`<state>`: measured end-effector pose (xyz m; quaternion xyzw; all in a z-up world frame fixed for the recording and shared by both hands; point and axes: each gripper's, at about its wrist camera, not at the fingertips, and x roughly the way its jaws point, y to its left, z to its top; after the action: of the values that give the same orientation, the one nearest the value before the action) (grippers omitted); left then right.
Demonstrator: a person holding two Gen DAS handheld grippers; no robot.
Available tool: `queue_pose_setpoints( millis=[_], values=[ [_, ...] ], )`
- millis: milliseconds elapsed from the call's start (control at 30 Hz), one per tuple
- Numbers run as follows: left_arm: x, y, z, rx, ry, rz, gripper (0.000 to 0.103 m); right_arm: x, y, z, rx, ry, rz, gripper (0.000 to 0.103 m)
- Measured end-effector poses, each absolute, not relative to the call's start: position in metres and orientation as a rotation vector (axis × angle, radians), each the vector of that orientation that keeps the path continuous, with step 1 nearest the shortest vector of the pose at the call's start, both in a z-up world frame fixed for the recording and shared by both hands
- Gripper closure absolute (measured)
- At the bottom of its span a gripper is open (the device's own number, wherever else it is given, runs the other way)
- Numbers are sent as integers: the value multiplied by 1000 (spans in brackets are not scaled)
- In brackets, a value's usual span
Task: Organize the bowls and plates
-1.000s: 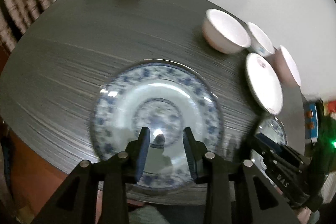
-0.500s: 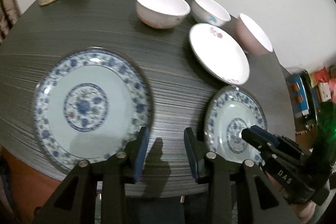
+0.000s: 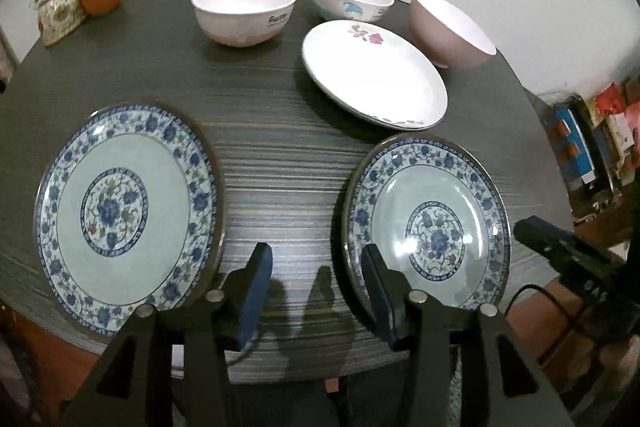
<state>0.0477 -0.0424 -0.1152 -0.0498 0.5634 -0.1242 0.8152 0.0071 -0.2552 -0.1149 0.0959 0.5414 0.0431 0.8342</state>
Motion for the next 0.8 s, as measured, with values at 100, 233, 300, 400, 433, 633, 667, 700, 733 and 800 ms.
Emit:
queue_pose_setpoints(
  millis=[100, 233, 300, 400, 433, 633, 667, 700, 733, 800],
  values=[
    [50, -49, -120, -124, 1210, -281, 54, 4, -275, -118, 245, 1151, 102, 68],
    [54, -51, -127, -186, 1232, -325, 54, 2, -304, -127, 321, 1173, 141, 68],
    [57, -51, -131, -228, 1248, -346, 54, 0, -317, -132, 356, 1180, 172, 67],
    [60, -50, -137, -293, 1280, -386, 54, 0, -332, -143, 457, 1199, 252, 67],
    [60, -50, -140, -312, 1290, -398, 54, 1, -336, -147, 496, 1199, 280, 67],
    [65, -49, -151, -382, 1328, -412, 54, 8, -343, -168, 628, 1227, 372, 67],
    [67, -49, -152, -386, 1330, -410, 54, 9, -343, -170, 631, 1228, 371, 67],
    [68, -49, -154, -391, 1337, -406, 54, 10, -343, -171, 635, 1229, 380, 67],
    [69, -47, -156, -401, 1343, -404, 54, 11, -344, -173, 645, 1231, 390, 67],
    [70, -46, -159, -421, 1356, -404, 54, 13, -345, -177, 658, 1234, 394, 67]
  ],
)
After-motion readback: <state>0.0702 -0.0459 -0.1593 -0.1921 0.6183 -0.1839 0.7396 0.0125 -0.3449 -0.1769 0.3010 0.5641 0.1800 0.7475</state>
